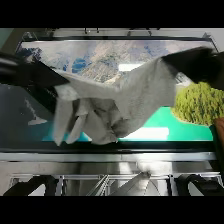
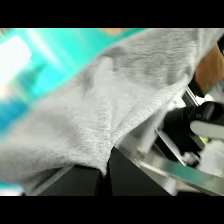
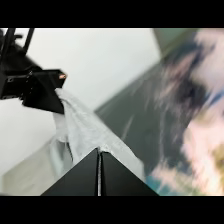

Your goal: Fold the shirts.

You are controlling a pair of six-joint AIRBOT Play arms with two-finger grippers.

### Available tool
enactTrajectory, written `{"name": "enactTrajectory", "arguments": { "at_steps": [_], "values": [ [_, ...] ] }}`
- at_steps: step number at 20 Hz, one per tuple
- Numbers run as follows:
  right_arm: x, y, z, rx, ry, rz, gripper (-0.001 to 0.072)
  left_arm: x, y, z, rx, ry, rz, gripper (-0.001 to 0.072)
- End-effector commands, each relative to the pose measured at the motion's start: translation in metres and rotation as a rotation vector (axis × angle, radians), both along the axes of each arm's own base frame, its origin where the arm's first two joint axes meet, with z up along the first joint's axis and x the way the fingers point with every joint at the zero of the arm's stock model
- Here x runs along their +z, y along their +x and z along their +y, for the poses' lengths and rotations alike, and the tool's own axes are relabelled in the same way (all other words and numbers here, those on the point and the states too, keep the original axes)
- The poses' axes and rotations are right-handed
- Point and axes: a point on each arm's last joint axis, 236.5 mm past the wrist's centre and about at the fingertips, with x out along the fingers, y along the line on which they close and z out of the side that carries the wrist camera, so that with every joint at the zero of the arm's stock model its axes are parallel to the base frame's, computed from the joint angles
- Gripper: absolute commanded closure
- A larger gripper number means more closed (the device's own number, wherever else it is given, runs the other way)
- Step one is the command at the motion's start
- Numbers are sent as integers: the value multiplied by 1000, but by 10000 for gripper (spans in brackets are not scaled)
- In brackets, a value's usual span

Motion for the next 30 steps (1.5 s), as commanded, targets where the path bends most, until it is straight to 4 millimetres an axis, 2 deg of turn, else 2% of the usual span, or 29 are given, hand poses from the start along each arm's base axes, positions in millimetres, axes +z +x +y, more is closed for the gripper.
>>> {"name": "enactTrajectory", "arguments": {
  "at_steps": [1,2,4,7,9,11,13,14,15,16,17,18,20,22,24,25,26,27,29,30],
  "values": [
    [61,-32,-19,-172,41,-227,698,63,-14,24,107,-3,-240,680],
    [59,-28,-21,-185,32,-227,698,65,-7,31,130,1,-243,681],
    [42,-9,-20,-186,3,-182,698,56,11,39,155,2,-207,681],
    [-18,50,-4,-144,-51,-16,698,6,58,38,97,19,-64,681],
    [-67,99,4,-158,-90,70,697,-39,97,38,55,37,3,681],
    [-131,157,5,-236,-105,207,697,-90,144,42,81,27,85,679],
    [-200,201,1,-307,-124,340,680,-144,187,50,147,7,175,678],
    [-228,214,-1,-329,-122,400,516,-170,207,59,193,-1,211,677],
    [-251,222,-5,-340,-121,453,299,-193,221,67,230,-7,243,677],
    [-267,225,-8,-339,-131,483,244,-213,230,79,260,-11,279,663],
    [-276,223,-12,-322,-145,502,245,-228,233,90,280,-14,312,526],
    [-279,218,-16,-302,-157,512,247,-237,235,102,304,-25,347,464],
    [-276,208,-21,-248,-145,536,248,-238,226,117,299,-58,398,464],
    [-277,198,-19,-205,-138,573,248,-237,227,131,323,-73,400,465],
    [-281,191,-14,-183,-151,606,248,-239,224,137,336,-67,423,463],
    [-286,185,-13,-168,-167,637,249,-239,215,135,305,-66,449,400],
    [-294,176,-13,-153,-195,679,249,-238,205,135,276,-68,482,64],
    [-307,165,-16,-140,-250,728,249,-237,192,136,256,-73,542,-5],
    [-340,138,-20,-116,-356,836,249,-242,161,131,202,-84,676,-5],
    [-359,121,-16,-94,-388,879,248,-250,146,122,186,-93,733,-5]
  ]
}}
